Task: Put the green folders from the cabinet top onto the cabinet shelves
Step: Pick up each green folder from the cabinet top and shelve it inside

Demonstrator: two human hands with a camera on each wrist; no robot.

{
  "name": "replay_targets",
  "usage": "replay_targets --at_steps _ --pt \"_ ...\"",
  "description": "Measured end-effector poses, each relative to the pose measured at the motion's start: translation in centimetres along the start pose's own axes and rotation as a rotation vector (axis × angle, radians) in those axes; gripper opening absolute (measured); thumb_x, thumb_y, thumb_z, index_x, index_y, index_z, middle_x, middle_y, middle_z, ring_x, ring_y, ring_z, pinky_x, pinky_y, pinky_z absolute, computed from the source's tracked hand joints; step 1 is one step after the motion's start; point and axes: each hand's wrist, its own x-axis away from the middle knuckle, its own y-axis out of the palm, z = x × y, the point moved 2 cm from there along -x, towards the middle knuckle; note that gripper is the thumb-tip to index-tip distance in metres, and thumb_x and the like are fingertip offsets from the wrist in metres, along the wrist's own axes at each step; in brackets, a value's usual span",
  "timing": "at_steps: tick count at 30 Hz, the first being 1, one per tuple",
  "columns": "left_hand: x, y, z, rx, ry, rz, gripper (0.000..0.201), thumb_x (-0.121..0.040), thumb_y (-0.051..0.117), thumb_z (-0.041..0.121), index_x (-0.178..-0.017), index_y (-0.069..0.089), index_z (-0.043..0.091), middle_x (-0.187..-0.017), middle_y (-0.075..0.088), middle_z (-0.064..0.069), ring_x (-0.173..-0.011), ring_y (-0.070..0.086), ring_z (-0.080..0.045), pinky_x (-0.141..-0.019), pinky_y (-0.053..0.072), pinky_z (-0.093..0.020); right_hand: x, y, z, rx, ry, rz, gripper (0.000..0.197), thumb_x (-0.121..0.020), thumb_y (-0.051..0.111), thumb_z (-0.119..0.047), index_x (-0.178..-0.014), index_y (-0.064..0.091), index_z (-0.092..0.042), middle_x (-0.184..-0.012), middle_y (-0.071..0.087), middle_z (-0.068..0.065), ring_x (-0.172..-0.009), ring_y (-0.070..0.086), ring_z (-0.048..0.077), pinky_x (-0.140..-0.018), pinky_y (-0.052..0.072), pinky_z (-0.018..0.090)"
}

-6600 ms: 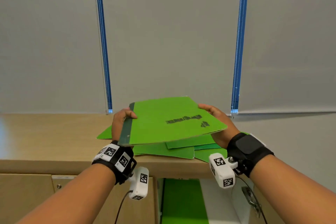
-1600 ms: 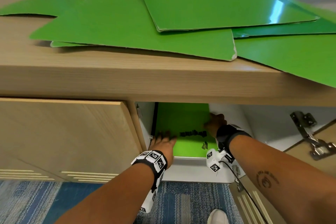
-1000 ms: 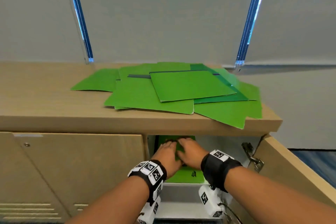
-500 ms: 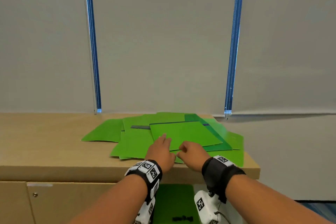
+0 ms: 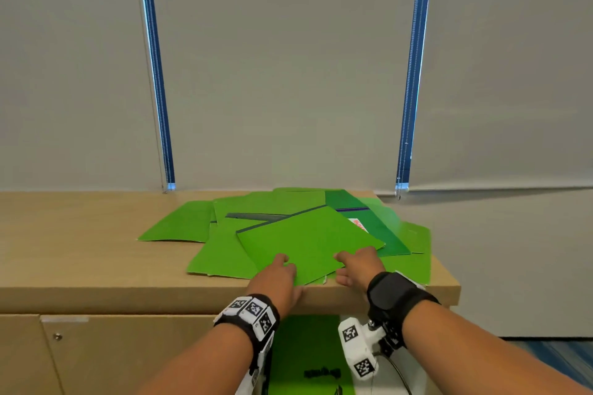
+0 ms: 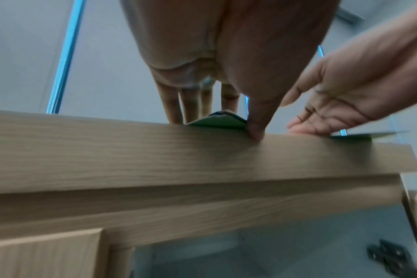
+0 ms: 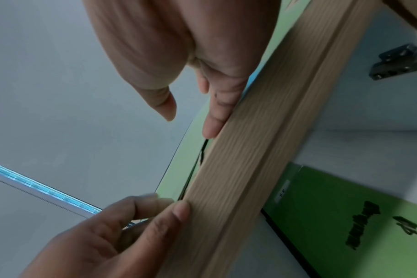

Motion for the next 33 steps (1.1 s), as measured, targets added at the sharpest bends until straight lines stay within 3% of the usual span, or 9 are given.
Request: replay_targets --at_steps 2,4,9,13,17,21,27,30,33 --pt "0.5 -0.8 0.6 -0.047 0.020 0.005 0.036 -0.097 0.040 0.044 -0.115 0.051 0.015 -0.124 0.057 -0.008 -0.107 0.060 -0.030 -0.089 0.048 -0.041 0.4 0.1 -0.3 -0.045 -0.006 0.007 0.056 -0.086 0.061 0.004 -0.129 0.025 0.003 -0.077 0.051 0.016 -0.057 0.058 0.028 -0.046 0.051 0.034" --pt "1.1 -1.7 1.5 -0.112 0.061 0.046 0.036 -0.100 0.031 0.042 -0.113 0.051 0.015 -0.113 0.063 -0.008 -0.099 0.063 -0.032 -0.082 0.048 -0.040 0.8 0.2 -0.2 -0.058 -0.012 0.037 0.057 -0.085 0.066 -0.003 -0.129 0.030 0.006 -0.118 0.055 0.032 -0.101 0.064 0.045 -0.075 0.058 0.052" --pt "3.3 -2.9 4.6 -0.042 0.185 0.121 0.054 -0.093 0.026 0.063 -0.094 0.060 0.020 -0.092 0.066 -0.003 -0.083 0.063 -0.026 -0.075 0.051 -0.037 0.5 -0.2 0.1 -0.044 -0.001 -0.024 0.053 -0.084 0.070 -0.018 -0.125 0.049 0.008 -0.114 0.059 0.019 -0.112 0.058 0.039 -0.089 0.051 0.047" --pt "4.1 -3.2 4.5 0.397 0.033 0.165 0.060 -0.089 0.030 0.070 -0.103 0.065 0.024 -0.105 0.062 0.004 -0.096 0.061 -0.017 -0.082 0.048 -0.032 0.4 -1.2 0.3 0.059 -0.062 -0.021 0.019 -0.069 0.062 0.002 -0.086 0.058 -0.006 -0.085 0.061 0.019 -0.076 0.061 0.032 -0.073 0.052 0.043" --pt "2.1 -3.5 -0.2 0.545 -0.340 0.366 0.057 -0.094 0.047 0.047 -0.141 0.039 0.017 -0.150 0.030 -0.007 -0.139 0.031 -0.025 -0.115 0.028 -0.040 0.0 -1.5 0.6 0.081 -0.190 -0.024 0.033 -0.070 0.053 0.002 -0.101 0.058 -0.008 -0.096 0.065 0.019 -0.088 0.062 0.035 -0.078 0.053 0.045" --pt "1.9 -3.8 -3.7 0.686 -0.688 0.371 0.073 -0.096 0.044 0.044 -0.152 0.013 0.009 -0.159 0.012 -0.014 -0.145 0.018 -0.033 -0.117 0.019 -0.049 0.8 -1.5 0.2 0.028 -0.250 -0.054 0.046 -0.060 0.051 -0.010 -0.106 0.057 -0.010 -0.099 0.063 0.015 -0.093 0.057 0.032 -0.087 0.049 0.048" --pt "1.9 -0.9 -5.8 1.279 -0.694 0.313 0.045 -0.097 0.033 0.034 -0.115 0.060 0.003 -0.126 0.058 -0.018 -0.115 0.054 -0.032 -0.104 0.040 -0.044 1.7 -1.4 0.6 0.020 -0.295 -0.026 0.031 -0.055 0.053 -0.016 -0.086 0.057 -0.015 -0.086 0.058 0.007 -0.083 0.052 0.024 -0.078 0.045 0.039" --pt "3.7 0.1 -5.9 1.294 -0.745 0.350 0.026 -0.096 0.036 0.016 -0.095 0.058 0.002 -0.105 0.059 -0.016 -0.099 0.054 -0.030 -0.089 0.042 -0.037 3.0 -1.2 1.9 0.039 -0.298 -0.056 0.018 -0.060 0.052 -0.012 -0.078 0.054 -0.015 -0.078 0.052 0.008 -0.076 0.046 0.020 -0.071 0.041 0.036" --pt "6.5 1.2 -5.4 1.140 -0.759 0.335 0.022 -0.097 0.033 0.002 -0.085 0.051 0.005 -0.083 0.048 -0.007 -0.086 0.042 -0.022 -0.065 0.026 -0.031 2.6 -1.2 4.6 0.101 -0.263 -0.120 0.042 -0.053 0.061 -0.021 -0.094 0.053 -0.020 -0.094 0.056 0.005 -0.089 0.050 0.020 -0.082 0.045 0.040"
